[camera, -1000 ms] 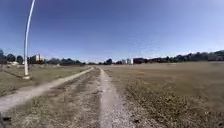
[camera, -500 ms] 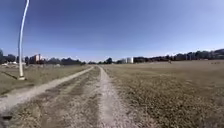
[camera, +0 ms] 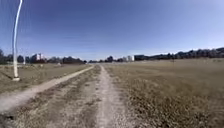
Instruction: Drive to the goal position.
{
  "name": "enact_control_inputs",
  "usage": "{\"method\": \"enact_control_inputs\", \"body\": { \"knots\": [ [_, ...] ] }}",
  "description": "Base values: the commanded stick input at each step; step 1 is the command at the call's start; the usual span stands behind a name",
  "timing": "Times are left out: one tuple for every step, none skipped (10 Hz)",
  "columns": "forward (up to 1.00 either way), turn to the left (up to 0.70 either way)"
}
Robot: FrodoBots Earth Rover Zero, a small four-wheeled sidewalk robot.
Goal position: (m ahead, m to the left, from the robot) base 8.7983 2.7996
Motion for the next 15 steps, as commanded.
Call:
{"method": "enact_control_inputs", "body": {
  "knots": [
    [0.69,0.06],
    [0.69,0.06],
    [0.69,0.06],
    [0.69,0.06],
    [0.69,0.06],
    [0.69,0.06],
    [0.69,0.06],
    [0.69,0.06],
    [0.69,0.06],
    [0.69,0.06],
    [0.69,0.06],
    [0.69,0.06],
    [0.69,0.06],
    [0.69,0.09],
    [0.69,0.23]
  ]
}}
